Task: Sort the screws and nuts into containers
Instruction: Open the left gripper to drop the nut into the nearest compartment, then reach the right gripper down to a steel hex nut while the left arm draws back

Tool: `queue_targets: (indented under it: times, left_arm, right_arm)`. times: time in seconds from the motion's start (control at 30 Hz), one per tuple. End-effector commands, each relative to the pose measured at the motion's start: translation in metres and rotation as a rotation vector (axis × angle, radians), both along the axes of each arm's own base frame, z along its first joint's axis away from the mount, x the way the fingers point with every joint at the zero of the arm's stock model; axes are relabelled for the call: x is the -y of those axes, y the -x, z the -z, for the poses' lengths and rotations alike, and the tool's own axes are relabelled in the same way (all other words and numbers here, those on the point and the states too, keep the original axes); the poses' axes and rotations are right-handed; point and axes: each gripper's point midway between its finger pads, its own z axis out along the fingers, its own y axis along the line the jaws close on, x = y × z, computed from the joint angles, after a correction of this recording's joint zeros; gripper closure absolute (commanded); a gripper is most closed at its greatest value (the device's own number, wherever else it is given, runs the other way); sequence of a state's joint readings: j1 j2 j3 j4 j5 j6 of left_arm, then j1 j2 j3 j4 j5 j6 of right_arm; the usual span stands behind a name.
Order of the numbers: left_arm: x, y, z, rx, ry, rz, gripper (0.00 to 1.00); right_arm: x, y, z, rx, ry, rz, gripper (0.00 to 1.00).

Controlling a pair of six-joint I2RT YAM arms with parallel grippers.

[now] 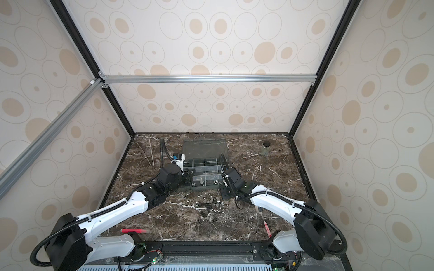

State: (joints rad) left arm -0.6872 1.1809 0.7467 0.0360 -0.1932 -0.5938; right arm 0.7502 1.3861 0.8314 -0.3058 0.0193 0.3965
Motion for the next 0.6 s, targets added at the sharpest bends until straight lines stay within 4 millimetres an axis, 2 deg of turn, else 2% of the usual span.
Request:
queue_targets:
  times: [0.0,0.13,0.27,0.37,0.57]
  left_arm:
    - [-0.03,-0.001,-0.013,0.047,0.01,-0.104,0.61]
    - [-0.05,0.008,-0.01,0.064,0.035,-0.14,0.61]
    - [-0.062,0.017,-0.004,0.056,0.048,-0.156,0.6]
    - [-0.066,0.025,-0.007,0.061,0.062,-0.145,0.6]
    - [-0.072,0.034,-0.01,0.064,0.048,-0.123,0.59]
  right_arm:
    - [-0.033,0.002,-0.009,0.018,-0.04,-0.11,0.53]
    - [-0.06,0.014,-0.01,0.019,-0.041,-0.185,0.53]
    - [-0.086,0.031,-0.002,0.004,-0.017,-0.251,0.52]
    - [-0.102,0.041,0.004,-0.007,0.016,-0.282,0.52]
    - [-0.126,0.049,0.011,-0.01,0.043,-0.291,0.52]
